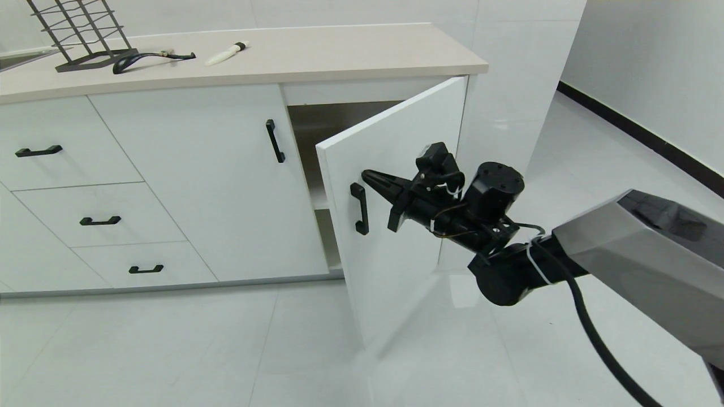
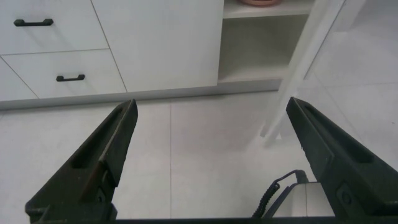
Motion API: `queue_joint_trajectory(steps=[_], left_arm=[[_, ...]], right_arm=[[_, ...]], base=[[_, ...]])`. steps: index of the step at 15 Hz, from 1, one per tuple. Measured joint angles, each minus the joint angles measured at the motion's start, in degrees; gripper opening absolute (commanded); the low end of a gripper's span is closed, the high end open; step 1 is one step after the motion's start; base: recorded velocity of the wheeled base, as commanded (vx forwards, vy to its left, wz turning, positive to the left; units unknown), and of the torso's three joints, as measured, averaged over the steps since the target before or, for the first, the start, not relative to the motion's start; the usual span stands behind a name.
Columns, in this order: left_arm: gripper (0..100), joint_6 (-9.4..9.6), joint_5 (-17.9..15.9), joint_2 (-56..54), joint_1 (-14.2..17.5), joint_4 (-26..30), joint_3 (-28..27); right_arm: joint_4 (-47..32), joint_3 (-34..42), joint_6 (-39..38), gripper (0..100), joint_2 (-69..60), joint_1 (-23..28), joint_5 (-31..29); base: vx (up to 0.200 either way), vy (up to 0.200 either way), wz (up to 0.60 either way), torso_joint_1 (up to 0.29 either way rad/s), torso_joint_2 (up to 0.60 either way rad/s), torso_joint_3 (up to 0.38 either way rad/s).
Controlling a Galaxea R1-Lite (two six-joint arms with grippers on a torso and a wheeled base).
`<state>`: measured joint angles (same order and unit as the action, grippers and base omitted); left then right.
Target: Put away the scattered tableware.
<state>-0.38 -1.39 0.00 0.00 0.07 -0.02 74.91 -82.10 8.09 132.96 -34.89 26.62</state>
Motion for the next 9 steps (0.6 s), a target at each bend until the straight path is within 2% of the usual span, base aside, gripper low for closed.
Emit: queue_joint_trajectory(steps=[6, 9], left_arm=[[100, -0.02, 0.0, 0.0, 0.0, 0.02, 0.0], [100, -0.05, -0.02, 0.0, 0.0, 0.02, -0.07]], right_arm=[[2.84, -23.24, -2.18, 0, 12.65, 0.06, -0.29], [3.8, -28.06, -2.27, 0, 15.58, 0.61, -0.57]], base=[[0.0, 0.0, 0.0, 0.0, 0.0, 0.0], [0.0, 0.0, 0.0, 0.0, 0.0, 0.0]])
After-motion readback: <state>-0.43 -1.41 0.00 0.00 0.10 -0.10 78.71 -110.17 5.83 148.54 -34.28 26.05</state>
